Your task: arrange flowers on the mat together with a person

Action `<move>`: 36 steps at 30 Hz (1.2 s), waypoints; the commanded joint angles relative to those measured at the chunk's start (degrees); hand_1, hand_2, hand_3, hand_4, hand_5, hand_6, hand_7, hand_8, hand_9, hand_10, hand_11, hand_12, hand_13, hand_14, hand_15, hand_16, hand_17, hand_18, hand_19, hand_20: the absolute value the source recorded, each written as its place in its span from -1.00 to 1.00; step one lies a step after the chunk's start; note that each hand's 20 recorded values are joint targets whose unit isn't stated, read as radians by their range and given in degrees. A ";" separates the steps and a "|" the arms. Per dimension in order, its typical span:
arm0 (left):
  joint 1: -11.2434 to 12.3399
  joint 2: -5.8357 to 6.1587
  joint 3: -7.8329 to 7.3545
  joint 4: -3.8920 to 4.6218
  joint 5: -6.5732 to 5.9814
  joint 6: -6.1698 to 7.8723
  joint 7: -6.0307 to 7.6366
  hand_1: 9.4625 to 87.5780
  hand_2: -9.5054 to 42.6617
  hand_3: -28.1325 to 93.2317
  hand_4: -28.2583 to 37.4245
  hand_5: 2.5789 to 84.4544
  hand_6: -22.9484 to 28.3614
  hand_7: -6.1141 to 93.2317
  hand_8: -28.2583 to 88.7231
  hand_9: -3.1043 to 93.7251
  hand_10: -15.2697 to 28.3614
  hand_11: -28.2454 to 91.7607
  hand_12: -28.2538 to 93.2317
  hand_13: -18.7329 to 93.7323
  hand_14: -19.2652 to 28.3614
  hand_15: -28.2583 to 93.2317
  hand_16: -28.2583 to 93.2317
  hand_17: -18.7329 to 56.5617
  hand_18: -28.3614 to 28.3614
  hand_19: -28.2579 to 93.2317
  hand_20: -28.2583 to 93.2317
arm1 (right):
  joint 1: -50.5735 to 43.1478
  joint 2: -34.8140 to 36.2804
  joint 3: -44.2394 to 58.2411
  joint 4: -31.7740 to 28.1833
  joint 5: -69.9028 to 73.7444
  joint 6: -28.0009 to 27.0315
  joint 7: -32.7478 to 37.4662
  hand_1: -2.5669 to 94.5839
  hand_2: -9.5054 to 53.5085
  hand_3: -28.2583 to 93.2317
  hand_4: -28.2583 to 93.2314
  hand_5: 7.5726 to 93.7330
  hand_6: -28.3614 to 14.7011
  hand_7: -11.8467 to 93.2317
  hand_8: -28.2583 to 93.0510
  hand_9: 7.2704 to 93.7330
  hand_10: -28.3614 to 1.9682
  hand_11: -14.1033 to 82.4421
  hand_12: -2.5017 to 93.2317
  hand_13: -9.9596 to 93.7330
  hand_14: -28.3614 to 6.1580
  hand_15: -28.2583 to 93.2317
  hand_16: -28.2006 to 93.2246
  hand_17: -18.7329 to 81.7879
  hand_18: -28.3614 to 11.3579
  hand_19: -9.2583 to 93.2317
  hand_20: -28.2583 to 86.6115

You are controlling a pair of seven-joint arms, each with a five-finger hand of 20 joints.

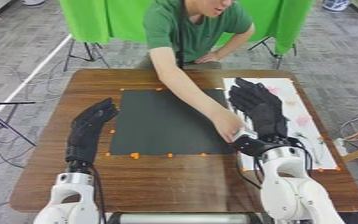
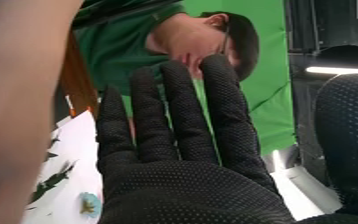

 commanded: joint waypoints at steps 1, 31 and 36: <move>-1.02 -2.46 -2.55 0.25 4.18 -4.36 -1.82 -0.35 -0.98 0.47 -0.60 0.09 0.03 -0.53 -0.62 -0.03 0.26 -0.25 -0.30 -0.05 0.47 -0.19 -0.48 -0.42 0.37 -0.48 -0.25 | -0.29 -0.38 0.07 -0.12 -0.55 0.19 0.54 -0.63 -0.59 0.70 -0.81 0.02 0.19 -0.48 -0.70 -0.01 -0.21 -0.58 -0.70 -0.10 -0.27 -0.36 -0.24 -0.35 -0.33 -0.48 -0.07; -3.43 11.44 7.39 1.05 -0.94 -0.57 -4.23 -0.35 -0.93 0.45 -0.61 0.08 0.05 -0.55 -0.62 -0.04 0.27 -0.26 -0.30 -0.07 0.47 -0.21 -0.48 -0.44 0.37 -0.48 -0.26 | -3.60 7.04 -1.56 1.12 -3.09 0.68 1.91 -0.63 -0.60 0.69 -0.80 -0.14 0.20 -0.53 -0.69 -0.19 -0.19 -0.62 -0.71 -0.18 -0.27 -0.38 -0.24 -0.37 -0.33 -0.49 -0.08; -1.94 11.80 8.55 0.72 -1.88 3.46 -2.38 -0.36 -0.91 0.45 -0.62 0.08 0.05 -0.55 -0.61 -0.04 0.28 -0.26 -0.30 -0.08 0.48 -0.20 -0.48 -0.45 0.37 -0.48 -0.26 | -3.69 4.84 -1.16 1.19 -3.18 1.80 1.24 -0.63 -0.60 0.70 -0.80 -0.18 0.20 -0.52 -0.69 -0.23 -0.18 -0.62 -0.71 -0.20 -0.24 -0.39 -0.23 -0.38 -0.32 -0.50 -0.08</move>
